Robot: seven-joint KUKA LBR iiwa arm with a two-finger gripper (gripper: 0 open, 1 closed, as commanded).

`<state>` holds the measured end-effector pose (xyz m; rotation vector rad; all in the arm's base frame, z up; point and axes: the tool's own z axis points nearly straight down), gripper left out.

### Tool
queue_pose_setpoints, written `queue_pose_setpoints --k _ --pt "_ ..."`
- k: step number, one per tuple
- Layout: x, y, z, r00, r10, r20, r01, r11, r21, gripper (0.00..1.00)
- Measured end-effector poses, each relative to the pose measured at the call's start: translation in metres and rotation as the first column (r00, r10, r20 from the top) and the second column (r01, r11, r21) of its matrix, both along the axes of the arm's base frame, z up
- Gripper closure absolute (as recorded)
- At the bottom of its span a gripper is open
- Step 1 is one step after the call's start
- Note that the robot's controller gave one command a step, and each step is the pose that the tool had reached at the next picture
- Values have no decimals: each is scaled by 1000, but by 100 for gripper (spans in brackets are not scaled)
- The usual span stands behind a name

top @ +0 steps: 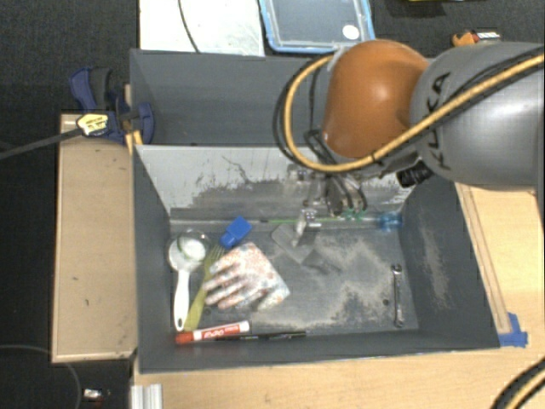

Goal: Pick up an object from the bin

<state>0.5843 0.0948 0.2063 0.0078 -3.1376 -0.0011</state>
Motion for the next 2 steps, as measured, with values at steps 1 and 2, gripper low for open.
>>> queue_pose_setpoints --k 1,2 --pt "2 0 4 1000 -3 7 3 1000 1 0" --pt "-25 31 -80 994 112 10 -112 994 0 0"
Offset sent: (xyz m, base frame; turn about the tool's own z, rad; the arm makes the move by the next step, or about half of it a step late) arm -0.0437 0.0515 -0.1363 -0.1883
